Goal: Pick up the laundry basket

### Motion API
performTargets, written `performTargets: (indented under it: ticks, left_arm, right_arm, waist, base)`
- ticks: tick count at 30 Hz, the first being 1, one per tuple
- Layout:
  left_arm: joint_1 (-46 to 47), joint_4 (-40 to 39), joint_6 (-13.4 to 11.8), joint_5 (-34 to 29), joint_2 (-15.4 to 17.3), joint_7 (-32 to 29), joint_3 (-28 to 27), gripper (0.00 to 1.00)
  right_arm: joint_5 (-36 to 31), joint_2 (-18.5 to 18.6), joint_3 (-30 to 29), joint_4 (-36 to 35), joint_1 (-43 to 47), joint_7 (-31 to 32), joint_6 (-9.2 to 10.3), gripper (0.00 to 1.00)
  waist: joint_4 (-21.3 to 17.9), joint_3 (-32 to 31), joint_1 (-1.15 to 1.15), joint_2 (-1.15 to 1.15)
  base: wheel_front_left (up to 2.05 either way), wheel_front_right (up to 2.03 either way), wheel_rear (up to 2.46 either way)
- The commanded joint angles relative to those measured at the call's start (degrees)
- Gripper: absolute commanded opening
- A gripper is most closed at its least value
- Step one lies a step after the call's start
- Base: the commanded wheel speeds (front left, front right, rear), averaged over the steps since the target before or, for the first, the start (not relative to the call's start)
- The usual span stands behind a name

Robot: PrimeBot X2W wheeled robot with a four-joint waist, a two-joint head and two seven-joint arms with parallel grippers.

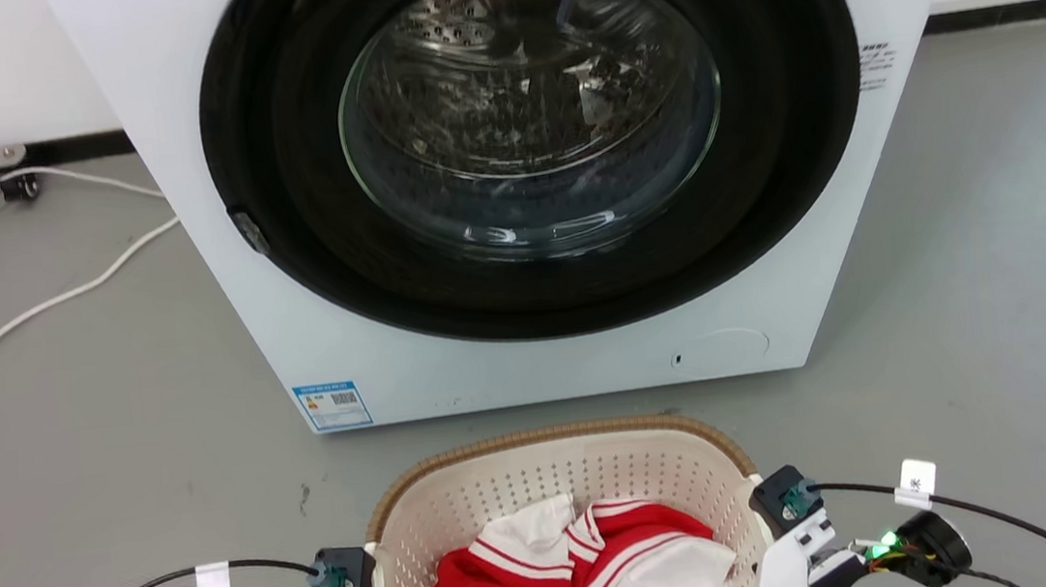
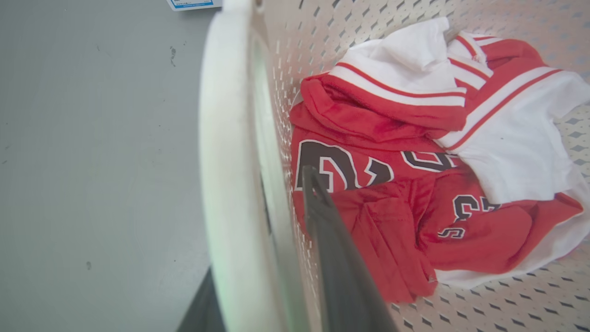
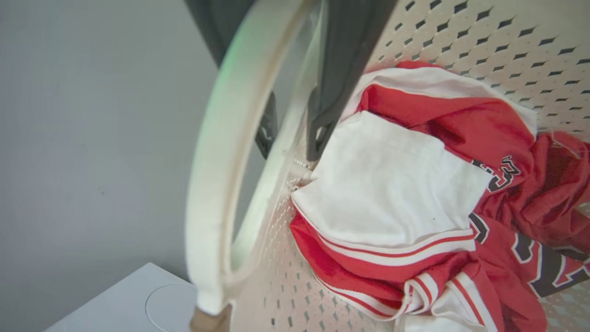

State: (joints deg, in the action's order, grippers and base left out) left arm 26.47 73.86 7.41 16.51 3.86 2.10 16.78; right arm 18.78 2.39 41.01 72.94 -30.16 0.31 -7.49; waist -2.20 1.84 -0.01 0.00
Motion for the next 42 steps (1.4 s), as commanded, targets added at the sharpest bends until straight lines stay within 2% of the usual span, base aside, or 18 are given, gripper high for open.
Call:
performTargets:
  ticks: [1, 14, 42]
  left_arm:
    - [-0.22, -0.15, 0.06, 0.2, 1.14, -0.05, 0.51, 0.0]
    - [-2.55, -0.13, 0.07, 4.32, 1.63, -0.61, 4.23, 0.0]
    - [-2.32, -0.12, 0.07, 10.27, 3.07, 0.18, 10.03, 0.0]
  right_arm:
    - [0.1, 1.09, 0.81, 0.11, 0.93, 0.04, 0.0, 0.0]
    - [5.26, 2.13, 5.52, 0.32, 3.32, 0.49, -0.01, 0.0]
    - [11.85, 3.31, 11.92, 0.76, 2.38, 0.04, -0.01, 0.0]
  waist:
    - [-0.18, -0.73, 0.01, 0.0]
    - [-0.33, -3.39, 0.01, 0.0]
    - [-0.58, -3.68, 0.01, 0.0]
  base:
    - [0.0, 0.0, 0.0]
    - [0.0, 0.0, 0.0]
    - [0.0, 0.0, 0.0]
